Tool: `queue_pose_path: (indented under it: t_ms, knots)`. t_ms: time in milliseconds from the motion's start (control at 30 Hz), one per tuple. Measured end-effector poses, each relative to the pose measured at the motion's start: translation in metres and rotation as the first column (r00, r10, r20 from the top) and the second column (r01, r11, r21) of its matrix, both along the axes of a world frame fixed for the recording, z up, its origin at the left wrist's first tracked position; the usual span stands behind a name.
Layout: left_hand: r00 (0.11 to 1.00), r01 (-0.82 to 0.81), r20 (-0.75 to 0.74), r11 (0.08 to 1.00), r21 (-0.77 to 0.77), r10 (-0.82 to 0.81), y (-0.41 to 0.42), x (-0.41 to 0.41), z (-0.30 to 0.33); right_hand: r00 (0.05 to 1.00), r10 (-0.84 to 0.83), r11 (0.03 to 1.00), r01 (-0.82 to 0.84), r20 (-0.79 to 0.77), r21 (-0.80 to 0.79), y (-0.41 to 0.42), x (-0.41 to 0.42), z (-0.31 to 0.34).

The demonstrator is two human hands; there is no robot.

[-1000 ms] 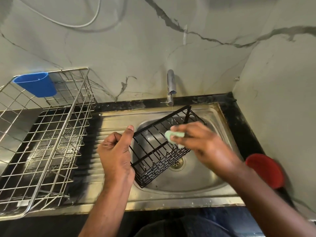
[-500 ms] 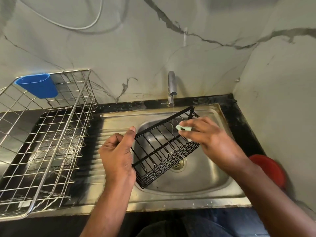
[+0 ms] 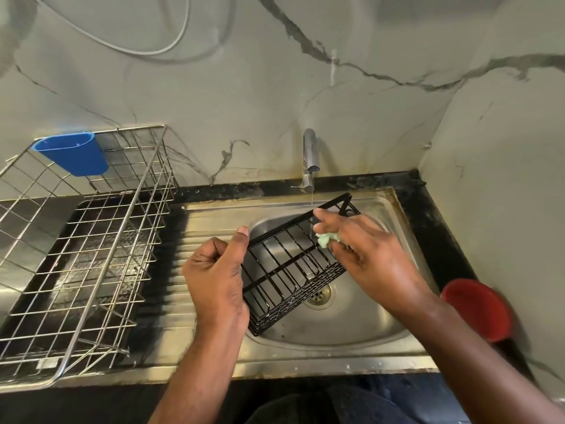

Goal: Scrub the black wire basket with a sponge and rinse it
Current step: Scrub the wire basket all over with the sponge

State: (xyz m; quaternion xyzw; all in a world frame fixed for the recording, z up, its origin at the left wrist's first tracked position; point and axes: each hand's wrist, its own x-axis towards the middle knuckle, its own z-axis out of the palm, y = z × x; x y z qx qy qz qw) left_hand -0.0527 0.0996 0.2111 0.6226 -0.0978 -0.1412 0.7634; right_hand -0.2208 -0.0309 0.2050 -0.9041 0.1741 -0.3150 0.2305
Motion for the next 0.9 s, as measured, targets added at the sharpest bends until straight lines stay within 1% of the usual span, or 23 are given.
queue_pose_path:
  t_ms: [67,200,300,367,433,500,633,700,767,900]
  knots:
    - [1.0,-0.003,0.004,1.0,-0.012,0.003,-0.001,-0.001,0.0,0.999,0.041,0.999,-0.041,0.017,0.002,0.009,0.005,0.0]
    - [0.999,0.009,0.034,0.999,-0.033,-0.008,-0.004,-0.004,-0.001,0.984,0.135,0.986,-0.145,0.113,0.083,0.028,0.019,0.005]
    - [0.999,0.019,0.05,0.999,-0.031,-0.018,-0.005,-0.004,-0.002,0.971,0.224,0.968,-0.232,0.082,0.097,0.041,0.026,0.01]
    - [0.999,0.015,0.04,0.999,-0.029,-0.014,-0.004,-0.003,-0.003,0.961,0.274,0.961,-0.275,0.034,0.038,0.039,0.025,0.011]
    - [1.0,0.008,0.026,1.0,-0.03,-0.008,-0.003,-0.002,-0.002,0.963,0.266,0.961,-0.268,-0.038,-0.069,0.026,0.02,0.009]
    - [1.0,0.008,0.014,0.999,-0.04,-0.008,0.0,-0.002,-0.002,0.98,0.185,0.977,-0.192,-0.077,-0.098,0.006,0.012,0.006]
    - [1.0,0.022,0.014,0.998,-0.052,-0.021,0.002,-0.001,-0.003,0.994,-0.069,0.995,0.061,-0.089,-0.082,-0.034,-0.008,0.002]
    - [1.0,0.02,0.013,0.998,-0.058,-0.02,0.002,-0.001,-0.004,0.982,-0.168,0.984,0.162,-0.084,-0.074,-0.05,-0.017,-0.001]
    - [1.0,0.015,0.01,0.998,-0.058,-0.014,0.001,-0.001,-0.006,0.966,-0.248,0.969,0.246,-0.074,-0.029,-0.056,-0.023,-0.003]
    - [1.0,-0.008,0.0,0.999,-0.044,0.009,0.0,0.003,-0.007,0.927,-0.372,0.926,0.374,-0.05,0.046,-0.052,-0.026,-0.004]
